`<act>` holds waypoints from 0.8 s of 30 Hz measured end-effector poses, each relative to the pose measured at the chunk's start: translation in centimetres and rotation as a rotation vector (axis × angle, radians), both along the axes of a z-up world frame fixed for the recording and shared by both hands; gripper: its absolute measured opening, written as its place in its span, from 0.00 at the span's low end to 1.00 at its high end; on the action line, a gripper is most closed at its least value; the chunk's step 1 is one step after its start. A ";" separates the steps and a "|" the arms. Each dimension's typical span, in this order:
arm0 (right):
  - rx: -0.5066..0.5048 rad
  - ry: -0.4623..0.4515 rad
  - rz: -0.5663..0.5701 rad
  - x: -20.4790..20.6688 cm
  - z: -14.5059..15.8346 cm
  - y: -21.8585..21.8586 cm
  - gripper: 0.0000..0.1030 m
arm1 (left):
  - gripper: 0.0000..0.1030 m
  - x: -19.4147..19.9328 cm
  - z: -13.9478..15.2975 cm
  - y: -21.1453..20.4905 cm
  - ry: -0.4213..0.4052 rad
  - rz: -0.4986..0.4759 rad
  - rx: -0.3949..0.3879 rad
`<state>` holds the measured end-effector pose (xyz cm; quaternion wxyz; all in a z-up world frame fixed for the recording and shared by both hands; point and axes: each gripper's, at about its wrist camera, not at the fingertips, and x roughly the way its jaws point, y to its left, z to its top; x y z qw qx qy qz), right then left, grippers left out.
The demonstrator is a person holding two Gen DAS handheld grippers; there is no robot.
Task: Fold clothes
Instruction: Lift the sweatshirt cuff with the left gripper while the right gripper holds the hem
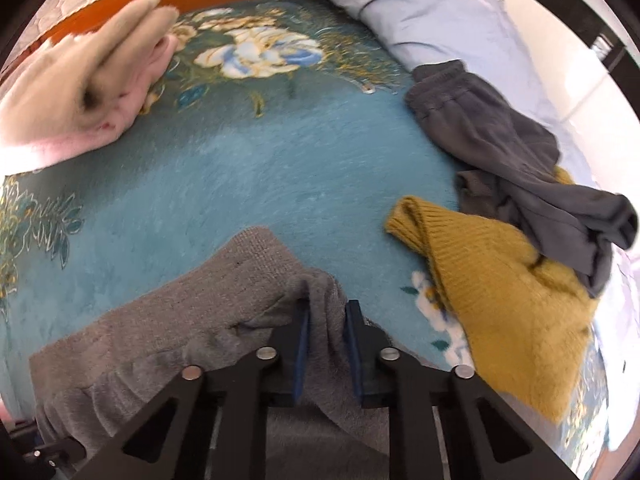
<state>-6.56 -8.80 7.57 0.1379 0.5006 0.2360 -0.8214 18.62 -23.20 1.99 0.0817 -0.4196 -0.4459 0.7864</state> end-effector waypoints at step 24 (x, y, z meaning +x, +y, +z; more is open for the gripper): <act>-0.054 0.232 0.116 4.1 9.5 -12.5 0.12 | 0.07 6.5 5.4 -9.5 0.134 0.196 -0.247</act>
